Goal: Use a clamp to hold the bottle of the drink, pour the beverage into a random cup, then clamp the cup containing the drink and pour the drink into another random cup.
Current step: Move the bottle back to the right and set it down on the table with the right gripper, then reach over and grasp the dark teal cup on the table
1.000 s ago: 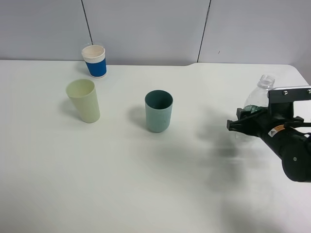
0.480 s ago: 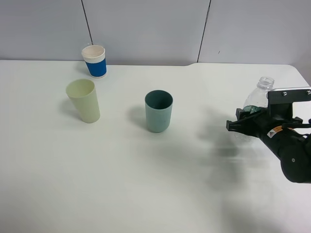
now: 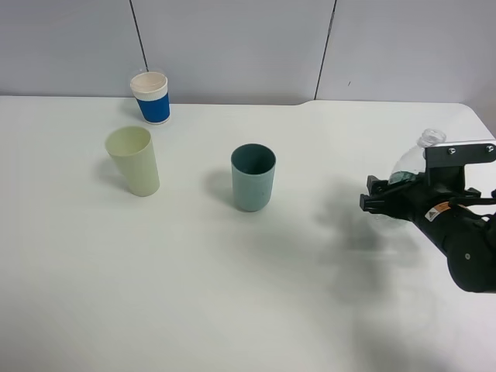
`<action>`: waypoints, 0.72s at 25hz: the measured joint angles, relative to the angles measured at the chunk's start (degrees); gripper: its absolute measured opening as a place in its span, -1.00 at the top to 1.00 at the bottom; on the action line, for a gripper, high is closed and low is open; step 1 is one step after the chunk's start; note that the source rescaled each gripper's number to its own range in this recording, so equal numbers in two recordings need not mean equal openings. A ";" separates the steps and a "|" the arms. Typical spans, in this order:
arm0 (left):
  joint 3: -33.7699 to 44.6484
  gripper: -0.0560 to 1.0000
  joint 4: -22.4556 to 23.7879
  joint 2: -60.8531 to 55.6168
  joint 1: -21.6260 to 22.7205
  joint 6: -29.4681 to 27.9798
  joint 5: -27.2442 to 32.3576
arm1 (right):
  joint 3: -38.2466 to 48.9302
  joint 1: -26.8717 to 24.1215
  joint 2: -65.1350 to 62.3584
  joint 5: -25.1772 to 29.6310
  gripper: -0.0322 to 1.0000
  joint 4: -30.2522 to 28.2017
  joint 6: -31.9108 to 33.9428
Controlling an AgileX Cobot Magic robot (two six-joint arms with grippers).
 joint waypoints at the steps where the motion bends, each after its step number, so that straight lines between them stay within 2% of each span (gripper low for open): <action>1: 0.00 -1.00 0.00 0.00 0.00 0.00 0.00 | 0.00 0.00 0.00 0.05 -0.14 0.00 0.00; 9: 0.00 -1.00 0.00 0.00 0.00 0.04 0.00 | 0.00 0.00 -1.15 0.35 -0.14 -0.85 -0.04; 18: 0.00 -1.00 0.00 0.00 0.00 0.04 0.00 | 0.06 0.05 -15.12 0.69 -0.15 -1.51 -0.44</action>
